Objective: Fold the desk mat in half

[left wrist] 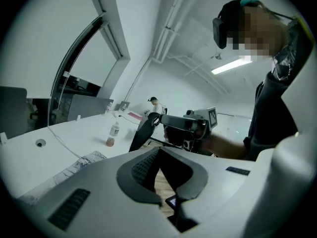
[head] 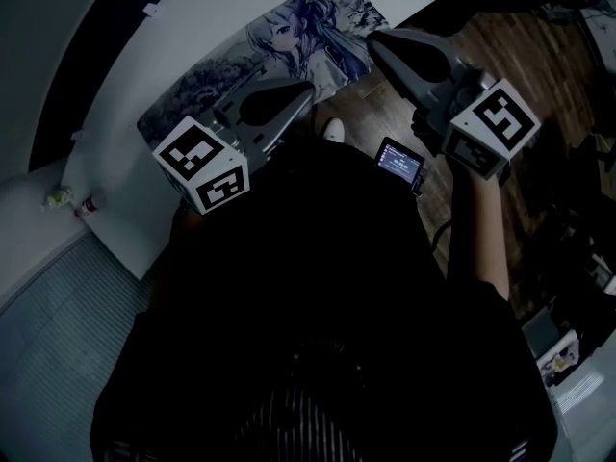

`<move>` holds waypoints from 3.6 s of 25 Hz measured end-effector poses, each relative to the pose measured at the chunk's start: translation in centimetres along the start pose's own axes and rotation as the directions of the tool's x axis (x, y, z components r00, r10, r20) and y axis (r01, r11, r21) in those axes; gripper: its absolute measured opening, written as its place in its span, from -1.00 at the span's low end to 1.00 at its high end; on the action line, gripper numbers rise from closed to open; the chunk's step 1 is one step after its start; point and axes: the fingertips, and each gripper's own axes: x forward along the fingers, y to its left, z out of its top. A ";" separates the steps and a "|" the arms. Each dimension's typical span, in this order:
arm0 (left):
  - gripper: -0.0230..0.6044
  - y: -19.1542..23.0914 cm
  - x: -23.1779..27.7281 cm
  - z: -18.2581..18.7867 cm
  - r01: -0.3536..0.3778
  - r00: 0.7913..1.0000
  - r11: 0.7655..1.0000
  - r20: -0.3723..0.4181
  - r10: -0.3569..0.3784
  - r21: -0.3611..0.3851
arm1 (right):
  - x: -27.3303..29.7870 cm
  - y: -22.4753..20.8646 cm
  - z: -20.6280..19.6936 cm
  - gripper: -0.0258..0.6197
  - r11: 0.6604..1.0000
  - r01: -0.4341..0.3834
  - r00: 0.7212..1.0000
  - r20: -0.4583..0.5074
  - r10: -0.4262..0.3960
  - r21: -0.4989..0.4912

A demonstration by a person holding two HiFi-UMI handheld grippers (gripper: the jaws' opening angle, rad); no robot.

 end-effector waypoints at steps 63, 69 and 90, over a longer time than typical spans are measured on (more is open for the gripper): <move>-0.90 12.9 -2.8 -0.8 -0.200 0.979 0.952 -0.016 0.202 -0.232 | 6.1 -28.8 -35.0 -0.15 0.889 0.424 0.679 -0.710 -0.186 0.172; -0.90 12.5 -3.4 -1.4 -0.197 0.980 0.951 -0.014 0.199 -0.238 | 6.2 -29.3 -35.0 -0.46 0.907 0.412 0.615 -0.760 -0.210 0.083; -0.90 11.0 -3.2 -3.2 -0.186 0.981 0.956 -0.086 0.171 -0.225 | 7.4 -27.4 -35.5 -0.80 0.900 0.431 0.575 -0.789 -0.217 0.066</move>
